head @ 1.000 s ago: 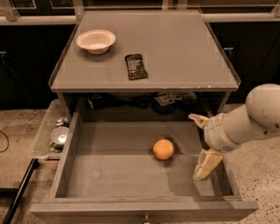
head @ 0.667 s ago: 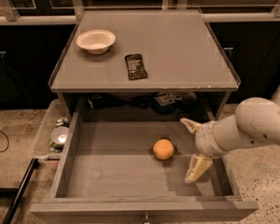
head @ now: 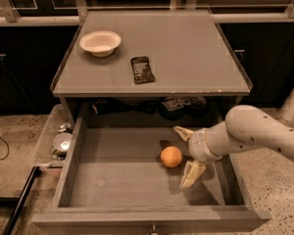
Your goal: Pick orange from top drawer and place on counter
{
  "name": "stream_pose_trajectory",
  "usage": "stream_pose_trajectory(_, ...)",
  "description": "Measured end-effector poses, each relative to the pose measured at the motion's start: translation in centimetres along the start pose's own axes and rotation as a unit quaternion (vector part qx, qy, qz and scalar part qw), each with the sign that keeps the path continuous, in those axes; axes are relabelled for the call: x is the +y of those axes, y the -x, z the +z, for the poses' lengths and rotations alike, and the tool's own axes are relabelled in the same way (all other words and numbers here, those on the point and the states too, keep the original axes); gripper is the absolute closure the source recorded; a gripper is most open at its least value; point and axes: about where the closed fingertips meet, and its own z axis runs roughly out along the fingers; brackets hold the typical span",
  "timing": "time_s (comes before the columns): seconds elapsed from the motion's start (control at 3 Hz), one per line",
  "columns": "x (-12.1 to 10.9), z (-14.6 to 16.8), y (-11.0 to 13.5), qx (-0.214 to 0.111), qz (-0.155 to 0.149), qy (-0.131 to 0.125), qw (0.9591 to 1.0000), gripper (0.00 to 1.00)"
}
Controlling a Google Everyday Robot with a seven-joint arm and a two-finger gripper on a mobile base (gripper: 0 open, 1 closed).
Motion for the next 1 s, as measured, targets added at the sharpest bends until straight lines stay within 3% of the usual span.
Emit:
stream_pose_trajectory(0.33, -0.8, 2.1, -0.8, -0.007, 0.026, 0.040, 0.9988, 0.00)
stream_pose_trajectory(0.67, -1.3, 3.5, -1.4, -0.003, 0.057, 0.084, 0.9949, 0.00)
stream_pose_trajectory(1.0, -1.1, 3.6, -1.3, -0.003, 0.054, 0.085, 0.9950, 0.19)
